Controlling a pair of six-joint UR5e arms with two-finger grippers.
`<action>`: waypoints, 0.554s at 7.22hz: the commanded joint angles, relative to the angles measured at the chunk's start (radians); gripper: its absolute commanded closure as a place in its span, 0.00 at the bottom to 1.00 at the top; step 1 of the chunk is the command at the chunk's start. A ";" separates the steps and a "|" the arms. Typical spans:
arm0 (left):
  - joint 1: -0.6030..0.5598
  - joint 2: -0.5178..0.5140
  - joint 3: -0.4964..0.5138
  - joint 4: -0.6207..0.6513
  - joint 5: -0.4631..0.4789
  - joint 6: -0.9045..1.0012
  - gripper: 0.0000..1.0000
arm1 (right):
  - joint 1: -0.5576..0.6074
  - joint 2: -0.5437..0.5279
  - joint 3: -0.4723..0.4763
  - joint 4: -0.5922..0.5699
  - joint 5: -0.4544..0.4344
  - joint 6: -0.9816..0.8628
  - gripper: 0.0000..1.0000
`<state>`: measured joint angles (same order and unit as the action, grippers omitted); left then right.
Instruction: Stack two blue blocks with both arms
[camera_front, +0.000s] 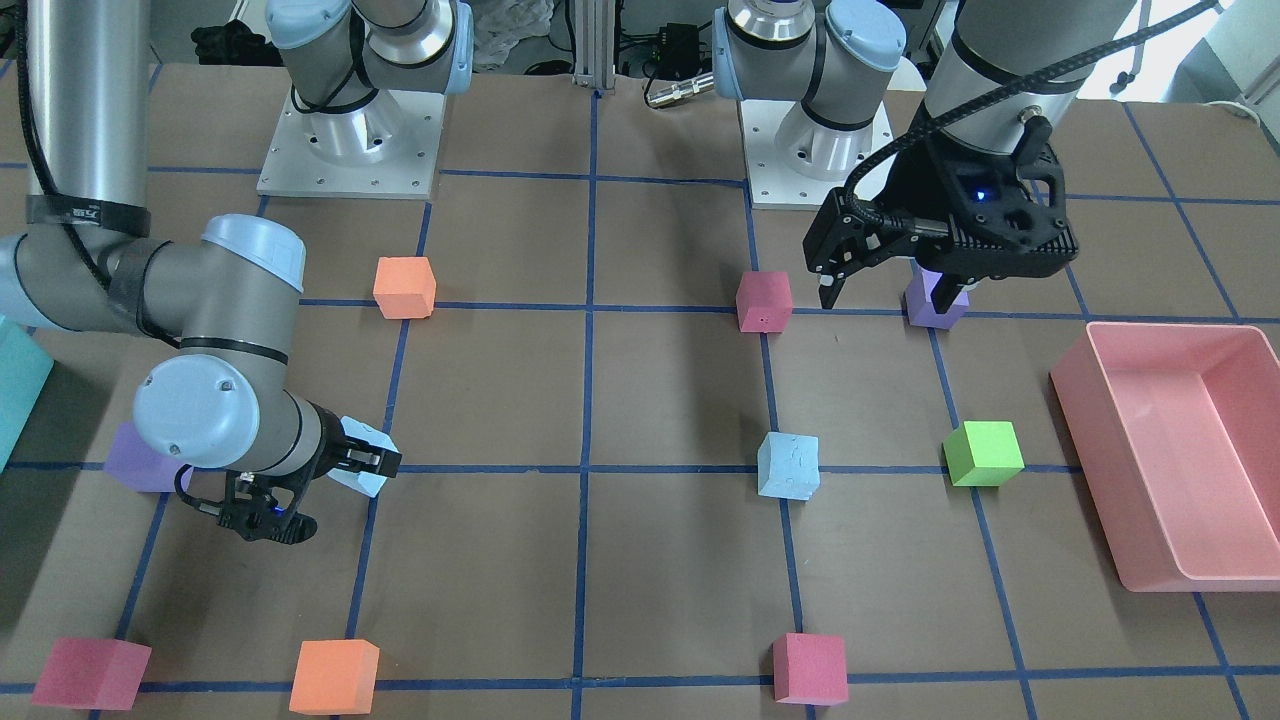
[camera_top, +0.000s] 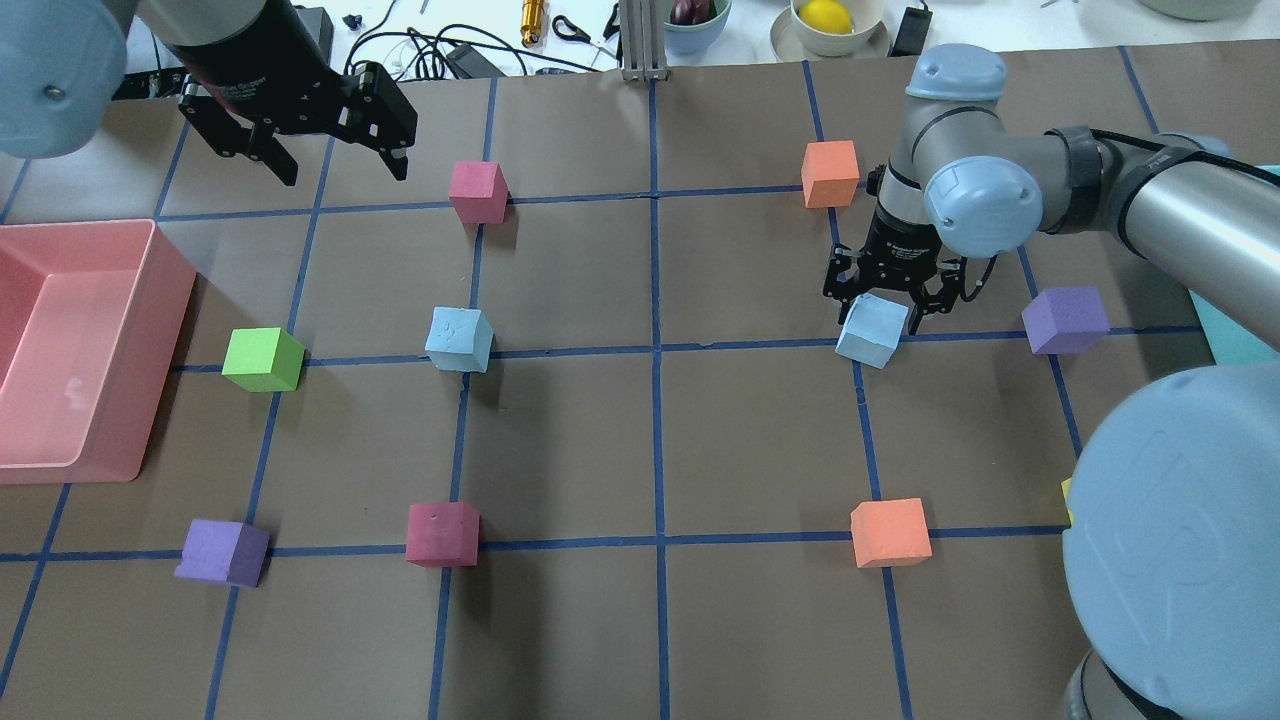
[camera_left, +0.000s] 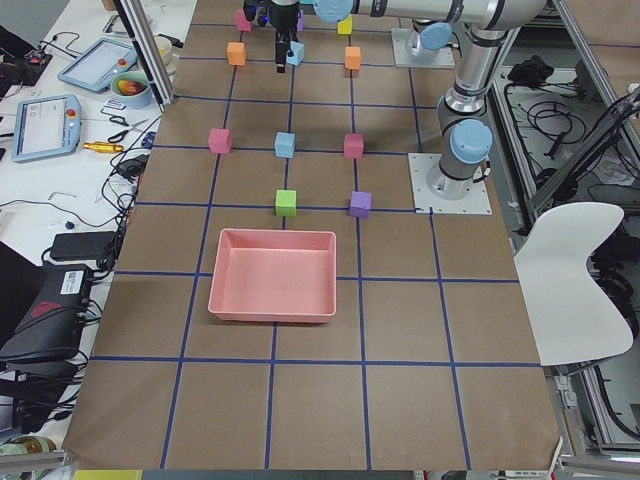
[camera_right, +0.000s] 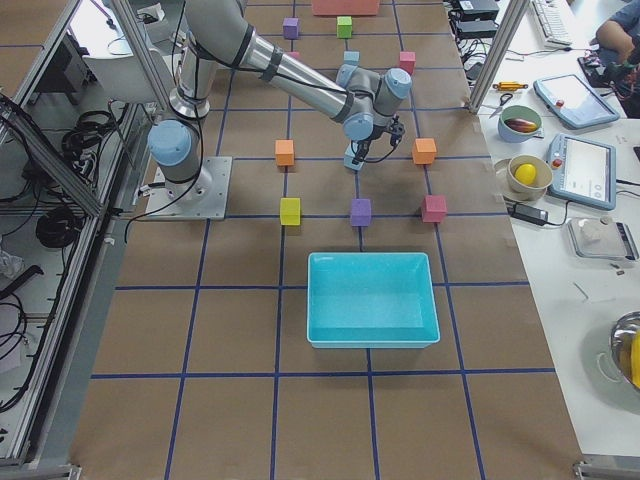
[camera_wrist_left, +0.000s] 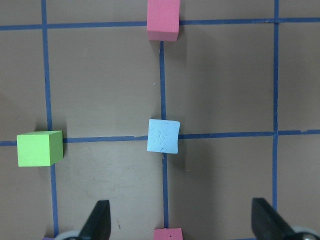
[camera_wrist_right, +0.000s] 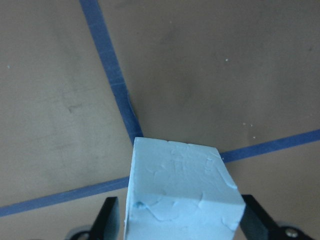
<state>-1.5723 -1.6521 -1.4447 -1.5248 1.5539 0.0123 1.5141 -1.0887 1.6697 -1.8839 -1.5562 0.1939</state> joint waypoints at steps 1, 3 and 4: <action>0.000 0.000 0.001 0.000 0.000 0.000 0.00 | 0.000 0.001 -0.008 0.002 0.001 -0.002 1.00; 0.000 0.000 0.001 0.000 0.000 0.000 0.00 | 0.001 -0.008 -0.040 0.005 0.001 -0.005 1.00; 0.000 0.000 0.000 0.000 0.000 0.000 0.00 | 0.008 -0.010 -0.094 0.018 -0.001 -0.007 1.00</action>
<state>-1.5723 -1.6517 -1.4441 -1.5248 1.5539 0.0123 1.5166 -1.0948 1.6250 -1.8768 -1.5565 0.1888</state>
